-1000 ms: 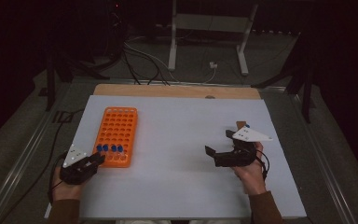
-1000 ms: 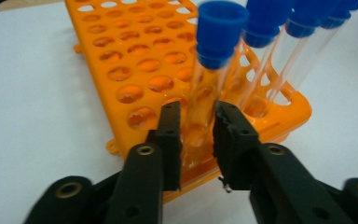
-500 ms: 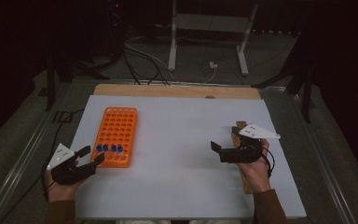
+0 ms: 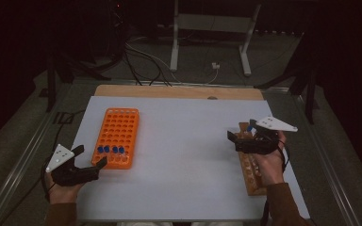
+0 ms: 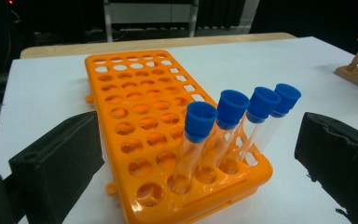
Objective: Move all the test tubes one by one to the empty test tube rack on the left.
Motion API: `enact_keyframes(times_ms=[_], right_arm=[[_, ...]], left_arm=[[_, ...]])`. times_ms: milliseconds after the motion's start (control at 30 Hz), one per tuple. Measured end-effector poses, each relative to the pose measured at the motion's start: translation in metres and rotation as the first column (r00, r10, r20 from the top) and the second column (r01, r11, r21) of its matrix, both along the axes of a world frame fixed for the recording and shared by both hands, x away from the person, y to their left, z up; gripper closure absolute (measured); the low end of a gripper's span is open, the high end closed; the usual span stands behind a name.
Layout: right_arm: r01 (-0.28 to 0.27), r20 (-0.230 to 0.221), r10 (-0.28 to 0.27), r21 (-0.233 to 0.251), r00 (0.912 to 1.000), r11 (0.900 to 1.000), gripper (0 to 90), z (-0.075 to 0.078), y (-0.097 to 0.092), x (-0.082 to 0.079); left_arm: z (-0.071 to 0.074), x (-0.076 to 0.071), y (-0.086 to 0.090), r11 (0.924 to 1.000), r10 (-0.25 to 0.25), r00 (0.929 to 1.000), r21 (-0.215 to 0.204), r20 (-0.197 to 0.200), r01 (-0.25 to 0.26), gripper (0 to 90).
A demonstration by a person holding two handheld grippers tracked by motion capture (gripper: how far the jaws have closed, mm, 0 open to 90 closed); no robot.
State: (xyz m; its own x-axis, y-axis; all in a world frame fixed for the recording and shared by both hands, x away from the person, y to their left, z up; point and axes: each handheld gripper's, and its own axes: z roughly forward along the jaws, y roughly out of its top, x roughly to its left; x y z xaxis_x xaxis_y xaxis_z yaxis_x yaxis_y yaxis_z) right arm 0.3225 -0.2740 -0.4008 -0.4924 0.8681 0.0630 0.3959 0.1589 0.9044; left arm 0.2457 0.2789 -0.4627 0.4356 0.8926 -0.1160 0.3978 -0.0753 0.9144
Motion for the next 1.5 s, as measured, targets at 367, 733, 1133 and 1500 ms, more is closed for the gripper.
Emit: enact_keyframes(times_ms=[367, 733, 1133, 1500], right_arm=[[0.104, -0.049, -0.106, -0.038, 0.9932, 0.9939, 9.5, -0.016, -0.03, 0.021], [0.061, -0.125, -0.078, -0.132, 0.9892, 0.9893, 48.2, -0.042, -0.041, 0.03], [0.051, -0.139, -0.076, -0.178, 0.9874, 0.9827, 75.0, -0.049, -0.036, 0.035], [0.066, -0.121, -0.086, -0.158, 0.9889, 0.9853, 76.6, -0.041, -0.037, 0.031]], left_arm=[[-0.001, 0.0, -0.001, 1.0, -0.006, 1.0, 0.007, -0.004, 0.006, 1.2], [-0.002, 0.001, -0.002, 0.9999, -0.008, 0.9999, 0.012, -0.012, 0.008, 1.2], [-0.003, 0.001, -0.003, 0.9997, -0.012, 0.9997, 0.019, -0.022, 0.012, 1.2], [-0.002, 0.001, -0.003, 0.9998, -0.011, 0.9998, 0.017, -0.017, 0.011, 1.2]])
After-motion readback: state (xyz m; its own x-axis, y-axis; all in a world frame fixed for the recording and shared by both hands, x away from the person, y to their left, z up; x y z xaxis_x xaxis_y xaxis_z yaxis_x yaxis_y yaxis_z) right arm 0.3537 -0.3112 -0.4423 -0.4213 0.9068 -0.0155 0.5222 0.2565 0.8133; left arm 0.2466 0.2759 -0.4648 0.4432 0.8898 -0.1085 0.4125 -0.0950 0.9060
